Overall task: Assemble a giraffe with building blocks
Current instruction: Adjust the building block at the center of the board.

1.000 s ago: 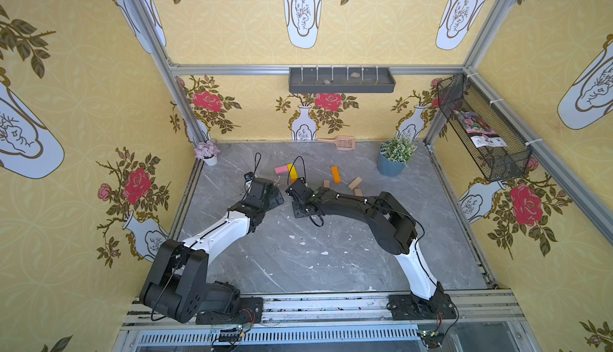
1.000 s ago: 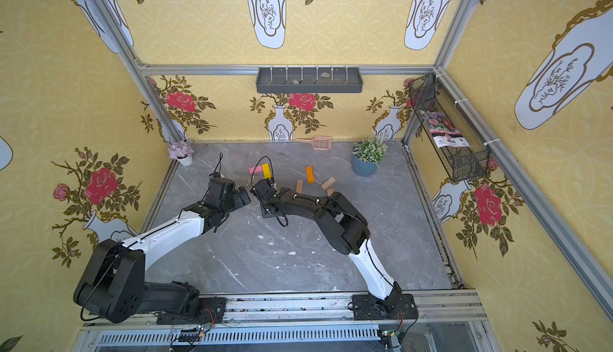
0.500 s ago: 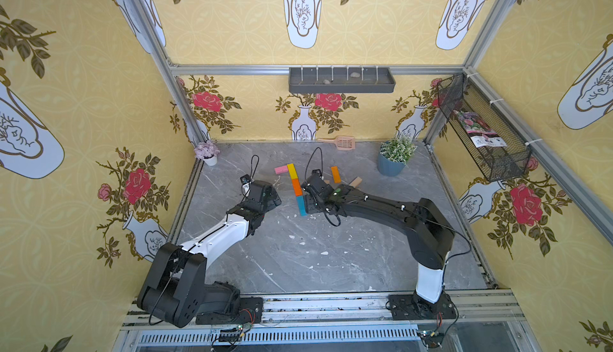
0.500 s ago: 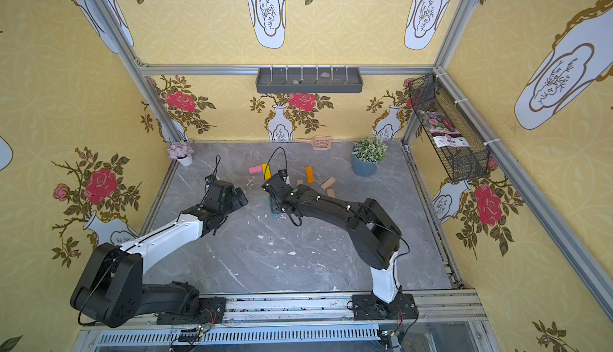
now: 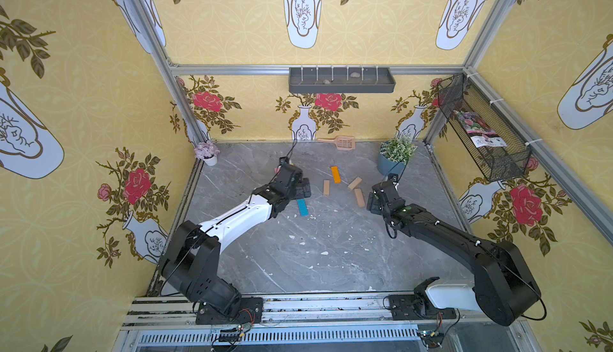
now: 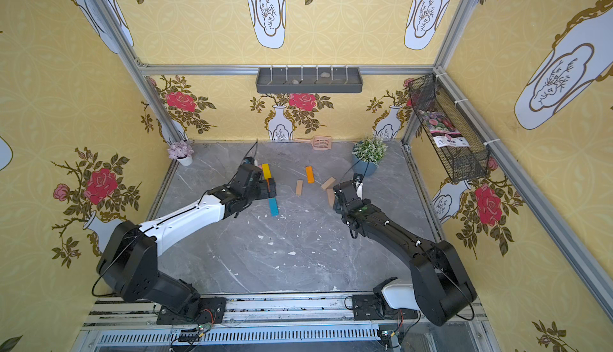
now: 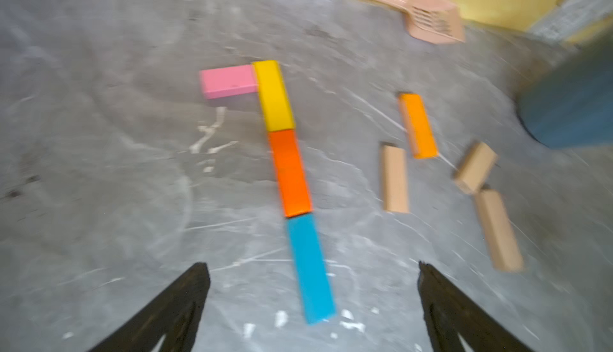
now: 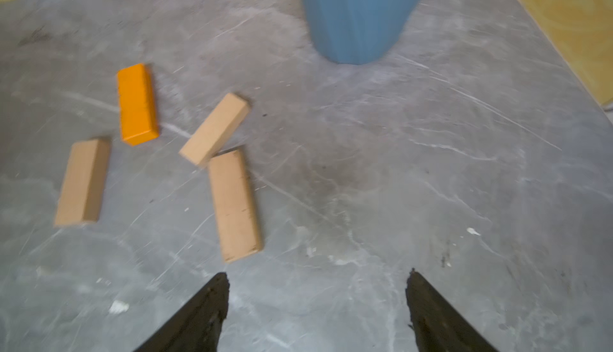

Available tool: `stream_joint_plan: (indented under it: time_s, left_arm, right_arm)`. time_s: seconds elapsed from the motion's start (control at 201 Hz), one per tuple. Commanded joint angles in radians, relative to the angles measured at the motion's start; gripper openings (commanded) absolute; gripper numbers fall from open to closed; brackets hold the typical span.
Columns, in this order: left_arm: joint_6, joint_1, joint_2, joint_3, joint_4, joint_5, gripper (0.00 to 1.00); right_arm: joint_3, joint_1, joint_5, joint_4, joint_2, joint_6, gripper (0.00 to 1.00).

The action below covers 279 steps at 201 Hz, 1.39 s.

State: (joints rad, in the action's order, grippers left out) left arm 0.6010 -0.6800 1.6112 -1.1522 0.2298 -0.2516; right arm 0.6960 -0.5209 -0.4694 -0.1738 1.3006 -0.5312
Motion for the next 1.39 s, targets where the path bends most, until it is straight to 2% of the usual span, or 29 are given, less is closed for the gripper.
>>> stream_joint_plan:
  time_s: [0.0,0.03,0.119,0.154,0.214,0.453,0.597,0.697,0.986,1.19,1.28,1.384]
  left_arm:
    - [-0.034,-0.077,0.141,-0.166,0.152,0.065,0.98]
    - [-0.033,-0.098,0.189,-0.223,0.184,0.081,0.97]
    - [-0.034,-0.148,0.334,-0.38,0.263,0.098,0.96]
    - [-0.038,-0.162,0.384,-0.435,0.283,0.102,0.96]
    - [-0.025,-0.176,0.463,-0.527,0.327,0.106,0.96]
    - [0.109,-0.223,0.695,-0.841,0.444,0.113,0.99]
    - [0.167,-0.236,0.818,-1.009,0.532,0.096,0.99]
    - [0.159,-0.236,0.889,-1.11,0.599,0.105,0.97]
    - [0.072,-0.236,0.959,-1.181,0.685,0.124,0.88]
    - [0.075,-0.239,0.973,-1.193,0.676,0.142,0.89]
    - [0.08,-0.24,0.981,-1.209,0.662,0.156,0.93]
    - [0.084,-0.24,1.001,-1.246,0.662,0.179,0.94]
  right_arm:
    - [-0.058,0.049,-0.048,0.08,-0.027,-0.096,0.83]
    - [-0.072,0.063,-0.056,0.077,-0.036,-0.111,0.84]
    - [-0.119,0.078,-0.136,0.053,-0.058,-0.189,0.97]
    - [-0.125,0.085,-0.16,0.026,-0.071,-0.23,1.0]
    - [-0.146,0.088,-0.199,0.008,-0.117,-0.279,0.99]
    - [-0.267,0.093,-0.223,0.103,-0.271,-0.294,0.98]
    - [-0.264,0.096,-0.227,0.107,-0.251,-0.291,0.98]
    - [-0.241,0.098,-0.208,0.099,-0.207,-0.293,0.98]
    - [-0.218,0.099,-0.171,0.105,-0.162,-0.29,0.97]
    - [-0.234,0.099,-0.151,0.132,-0.18,-0.277,0.97]
    - [-0.233,0.099,-0.144,0.133,-0.176,-0.273,0.98]
    - [-0.229,0.099,-0.133,0.141,-0.169,-0.266,0.98]
